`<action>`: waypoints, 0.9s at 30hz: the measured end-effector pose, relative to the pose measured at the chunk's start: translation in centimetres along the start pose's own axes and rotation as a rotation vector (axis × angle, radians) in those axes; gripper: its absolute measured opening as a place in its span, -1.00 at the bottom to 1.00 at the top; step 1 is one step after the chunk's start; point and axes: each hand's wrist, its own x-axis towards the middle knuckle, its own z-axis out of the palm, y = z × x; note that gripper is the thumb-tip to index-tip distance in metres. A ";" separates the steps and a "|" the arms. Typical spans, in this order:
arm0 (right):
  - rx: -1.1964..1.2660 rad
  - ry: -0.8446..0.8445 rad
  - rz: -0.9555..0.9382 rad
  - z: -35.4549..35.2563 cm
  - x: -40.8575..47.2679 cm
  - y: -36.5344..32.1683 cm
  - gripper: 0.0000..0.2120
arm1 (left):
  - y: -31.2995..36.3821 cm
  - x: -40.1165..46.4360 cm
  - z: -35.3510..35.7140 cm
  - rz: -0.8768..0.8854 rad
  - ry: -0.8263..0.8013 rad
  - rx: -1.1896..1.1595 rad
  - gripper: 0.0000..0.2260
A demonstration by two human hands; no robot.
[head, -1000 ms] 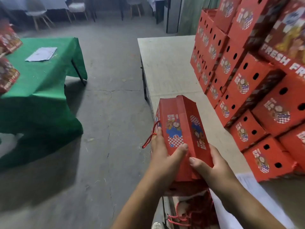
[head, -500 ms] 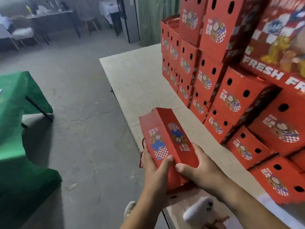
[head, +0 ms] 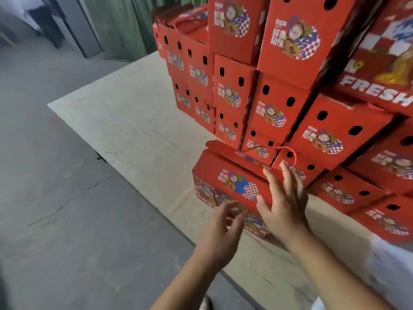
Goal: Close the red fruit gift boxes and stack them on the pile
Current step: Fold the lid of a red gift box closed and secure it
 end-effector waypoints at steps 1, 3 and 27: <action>0.014 0.098 -0.001 0.7 -1.8 -0.3 -0.40 | -0.5 1.0 -1.3 0.059 0.107 0.147 -0.76; 0.050 0.176 -0.003 1.9 -4.7 -1.1 -0.45 | -1.1 3.7 -3.5 0.200 0.212 0.427 -0.68; 0.245 0.246 0.329 7.1 -3.6 -7.0 -0.51 | -4.7 18.2 -13.9 0.738 -0.237 0.878 -0.11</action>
